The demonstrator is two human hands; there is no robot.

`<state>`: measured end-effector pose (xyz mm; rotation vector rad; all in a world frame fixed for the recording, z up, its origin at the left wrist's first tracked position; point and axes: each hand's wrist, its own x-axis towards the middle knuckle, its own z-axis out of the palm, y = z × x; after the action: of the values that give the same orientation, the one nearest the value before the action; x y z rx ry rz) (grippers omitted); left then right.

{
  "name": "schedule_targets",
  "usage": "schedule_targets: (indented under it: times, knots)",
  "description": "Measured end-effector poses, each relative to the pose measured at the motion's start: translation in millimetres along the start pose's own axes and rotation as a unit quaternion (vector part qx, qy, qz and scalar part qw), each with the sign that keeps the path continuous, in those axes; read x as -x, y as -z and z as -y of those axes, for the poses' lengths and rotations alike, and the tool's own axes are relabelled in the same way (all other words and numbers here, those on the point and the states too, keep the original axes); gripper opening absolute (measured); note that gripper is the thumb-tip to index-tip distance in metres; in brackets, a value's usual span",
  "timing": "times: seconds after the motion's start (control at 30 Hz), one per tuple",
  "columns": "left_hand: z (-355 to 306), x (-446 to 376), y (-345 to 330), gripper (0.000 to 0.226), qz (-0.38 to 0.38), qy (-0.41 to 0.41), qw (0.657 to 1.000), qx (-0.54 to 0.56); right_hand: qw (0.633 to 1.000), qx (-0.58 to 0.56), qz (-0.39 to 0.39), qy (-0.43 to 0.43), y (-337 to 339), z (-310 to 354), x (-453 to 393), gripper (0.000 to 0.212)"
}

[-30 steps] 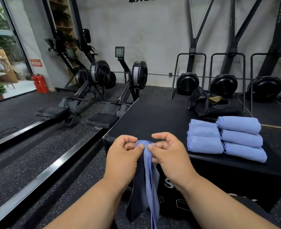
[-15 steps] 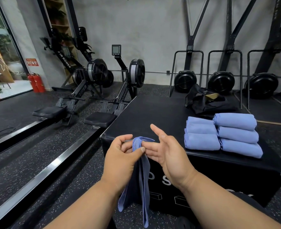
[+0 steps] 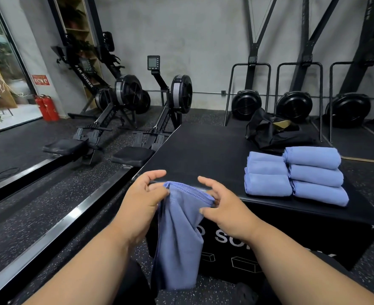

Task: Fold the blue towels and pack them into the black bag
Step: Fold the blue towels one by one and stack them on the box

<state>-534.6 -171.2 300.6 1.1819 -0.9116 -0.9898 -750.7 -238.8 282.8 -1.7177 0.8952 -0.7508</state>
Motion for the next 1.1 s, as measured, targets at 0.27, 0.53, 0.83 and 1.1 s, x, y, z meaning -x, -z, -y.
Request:
schedule_targets:
  times: [0.27,0.53,0.83,1.1]
  knots:
    - [0.8,-4.2,28.4,0.051,0.024,-0.005,0.959,-0.283,1.000,0.006,-0.015,0.024,13.1,-0.3,-4.7,0.047]
    - [17.7,-21.0,25.1,0.052,0.069,0.080,0.930,-0.353,0.998,0.027,0.050,0.002,9.0,-14.1,-10.3,0.049]
    - [-0.3,-84.1,25.3,0.058,0.106,0.103,0.955,-0.256,0.998,-0.046,0.019,-0.048,37.8,-11.1,-53.6,0.046]
    - [-46.5,-192.0,12.7,0.044,0.040,0.055,0.959,-0.273,0.998,0.007,-0.050,-0.041,64.3,32.9,-166.3,0.044]
